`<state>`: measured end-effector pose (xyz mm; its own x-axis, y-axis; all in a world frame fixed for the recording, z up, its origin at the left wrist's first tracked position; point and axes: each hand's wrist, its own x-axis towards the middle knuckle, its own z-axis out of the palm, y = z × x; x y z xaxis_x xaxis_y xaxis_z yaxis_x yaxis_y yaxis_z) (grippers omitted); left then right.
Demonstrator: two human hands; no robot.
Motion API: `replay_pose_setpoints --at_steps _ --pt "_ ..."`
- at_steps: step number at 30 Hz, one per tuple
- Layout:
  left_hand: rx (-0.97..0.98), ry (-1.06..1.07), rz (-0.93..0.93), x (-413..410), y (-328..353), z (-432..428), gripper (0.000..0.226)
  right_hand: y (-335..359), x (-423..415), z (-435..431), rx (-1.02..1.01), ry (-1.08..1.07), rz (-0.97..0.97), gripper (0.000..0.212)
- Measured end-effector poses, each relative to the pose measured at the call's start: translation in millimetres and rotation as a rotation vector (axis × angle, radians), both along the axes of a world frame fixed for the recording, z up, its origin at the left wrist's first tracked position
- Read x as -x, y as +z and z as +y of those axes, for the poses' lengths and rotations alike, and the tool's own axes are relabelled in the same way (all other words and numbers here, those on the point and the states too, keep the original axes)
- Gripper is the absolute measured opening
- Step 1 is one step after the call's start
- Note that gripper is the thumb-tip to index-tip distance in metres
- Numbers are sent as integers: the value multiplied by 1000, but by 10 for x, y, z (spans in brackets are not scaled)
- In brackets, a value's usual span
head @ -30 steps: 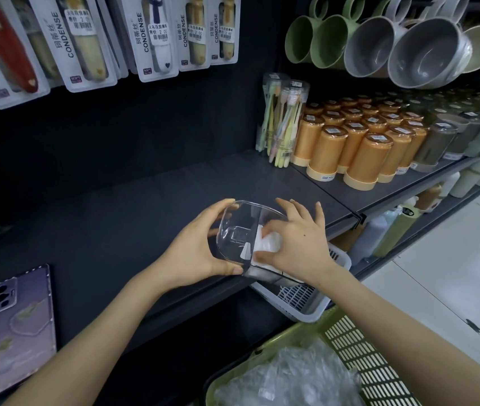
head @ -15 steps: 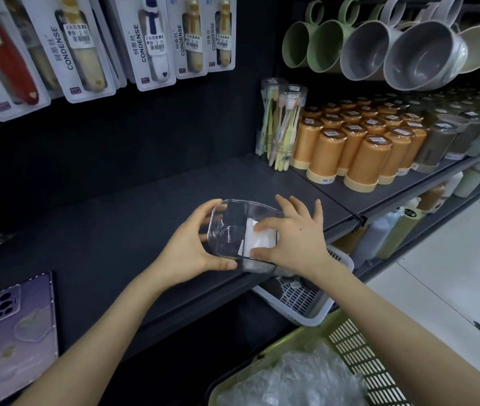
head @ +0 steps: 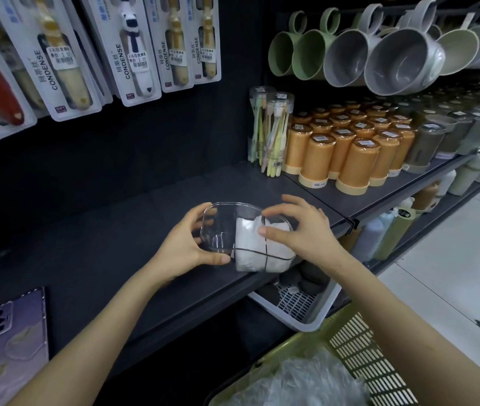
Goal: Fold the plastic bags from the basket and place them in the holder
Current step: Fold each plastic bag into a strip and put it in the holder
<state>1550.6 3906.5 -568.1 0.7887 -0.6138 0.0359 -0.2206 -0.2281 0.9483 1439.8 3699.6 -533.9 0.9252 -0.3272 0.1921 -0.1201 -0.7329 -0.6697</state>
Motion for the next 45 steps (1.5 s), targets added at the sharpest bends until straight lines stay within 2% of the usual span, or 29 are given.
replay_pose_setpoints --at_steps 3,8,12,16,20,22,24,27,30,35,41,45 --pt "-3 -13 26 -87 29 -129 99 -138 287 -157 -59 -144 -113 10" --pt "-23 -13 49 -280 24 -473 100 -578 905 -219 10 -276 -156 0" --pt "-76 -31 60 -421 40 -726 104 -966 1263 -105 156 -272 -126 4" --pt "-97 -43 78 -537 56 -902 110 -1401 1489 19 215 -217 -72 5" --pt "-109 -29 101 -545 17 -846 121 -1880 1648 102 182 -201 112 11" --pt "-175 -21 67 -455 -47 -692 122 -2029 1709 130 188 -221 222 11" --pt "-293 7 -42 -294 -110 -468 112 -2131 1744 169 199 -208 365 20" --pt "-542 -5 -328 54 -169 -46 93 -2335 1769 218 214 -159 631 37" --pt "-689 -60 -498 362 -286 372 89 -2570 1785 280 105 -133 807 48" --pt "-808 -23 -624 498 -491 624 87 -2998 1860 424 -125 -133 968 66" --pt "-850 9 -745 506 -518 579 76 -3377 1715 732 -423 -203 961 85" --pt "-851 22 -774 520 -512 569 71 -3596 1375 842 -572 -506 876 83"
